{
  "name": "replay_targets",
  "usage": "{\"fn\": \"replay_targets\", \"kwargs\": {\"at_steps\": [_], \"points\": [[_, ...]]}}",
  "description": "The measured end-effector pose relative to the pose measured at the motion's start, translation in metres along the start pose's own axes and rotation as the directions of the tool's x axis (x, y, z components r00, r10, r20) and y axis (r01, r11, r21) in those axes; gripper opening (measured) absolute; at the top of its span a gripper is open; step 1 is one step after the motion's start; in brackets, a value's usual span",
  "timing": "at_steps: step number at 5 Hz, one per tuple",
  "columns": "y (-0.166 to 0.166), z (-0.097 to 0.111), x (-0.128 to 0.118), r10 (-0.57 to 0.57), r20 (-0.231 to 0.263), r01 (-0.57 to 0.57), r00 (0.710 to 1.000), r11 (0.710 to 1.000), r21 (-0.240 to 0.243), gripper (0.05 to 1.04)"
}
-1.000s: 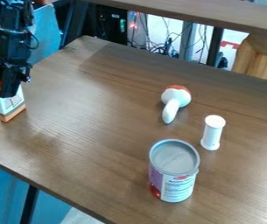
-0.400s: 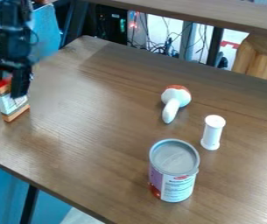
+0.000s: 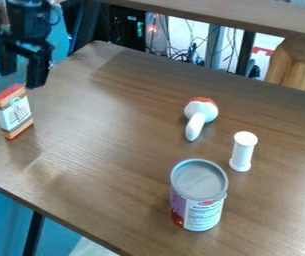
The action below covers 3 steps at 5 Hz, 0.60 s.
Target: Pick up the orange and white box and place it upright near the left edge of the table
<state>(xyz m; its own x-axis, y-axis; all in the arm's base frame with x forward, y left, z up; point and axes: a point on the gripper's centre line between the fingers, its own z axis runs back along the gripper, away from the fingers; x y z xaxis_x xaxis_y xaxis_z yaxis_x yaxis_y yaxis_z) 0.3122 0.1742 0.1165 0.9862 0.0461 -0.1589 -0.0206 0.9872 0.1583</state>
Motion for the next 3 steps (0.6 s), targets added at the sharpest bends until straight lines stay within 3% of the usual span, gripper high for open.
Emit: {"fn": "replay_targets", "kwargs": {"at_steps": [1, 2, 3], "points": [[-0.026, 0.026, 0.017, -0.070, 0.057, 0.070, 0.996, 0.998, 0.011, 1.000], [-0.079, 0.050, 0.036, -0.212, 0.097, 0.210, 0.972, 0.977, 0.034, 1.000], [-0.134, 0.044, 0.051, -0.301, 0.119, 0.301, 0.946, 0.953, 0.016, 1.000]]}}
